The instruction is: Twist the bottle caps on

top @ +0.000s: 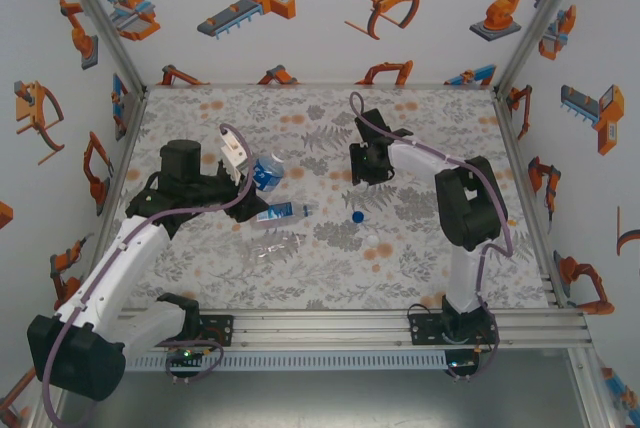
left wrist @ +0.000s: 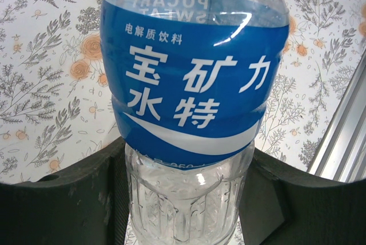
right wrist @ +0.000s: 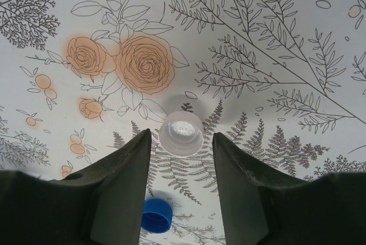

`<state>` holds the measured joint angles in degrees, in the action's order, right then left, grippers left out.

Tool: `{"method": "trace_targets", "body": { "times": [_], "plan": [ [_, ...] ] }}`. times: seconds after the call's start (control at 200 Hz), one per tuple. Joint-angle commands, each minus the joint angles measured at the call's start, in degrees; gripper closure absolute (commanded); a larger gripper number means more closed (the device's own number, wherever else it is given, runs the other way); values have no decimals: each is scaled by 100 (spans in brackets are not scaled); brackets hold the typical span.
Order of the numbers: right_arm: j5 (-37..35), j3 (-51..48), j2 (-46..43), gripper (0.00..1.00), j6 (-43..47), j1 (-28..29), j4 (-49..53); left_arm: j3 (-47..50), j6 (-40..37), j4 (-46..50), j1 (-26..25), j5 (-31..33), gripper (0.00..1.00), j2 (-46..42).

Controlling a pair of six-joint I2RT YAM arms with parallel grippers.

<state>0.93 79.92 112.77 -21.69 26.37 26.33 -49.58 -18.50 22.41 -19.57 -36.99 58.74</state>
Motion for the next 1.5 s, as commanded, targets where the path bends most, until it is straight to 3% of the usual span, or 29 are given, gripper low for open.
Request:
{"method": "trace_targets", "body": {
  "times": [0.0,1.497],
  "plan": [
    [121,274,-46,54,-51,-35,39,26,-127,106,-33,-18,96,-3],
    [194,252,114,55,-159,-35,294,14,-118,120,-55,-26,95,32]
  ]
}}
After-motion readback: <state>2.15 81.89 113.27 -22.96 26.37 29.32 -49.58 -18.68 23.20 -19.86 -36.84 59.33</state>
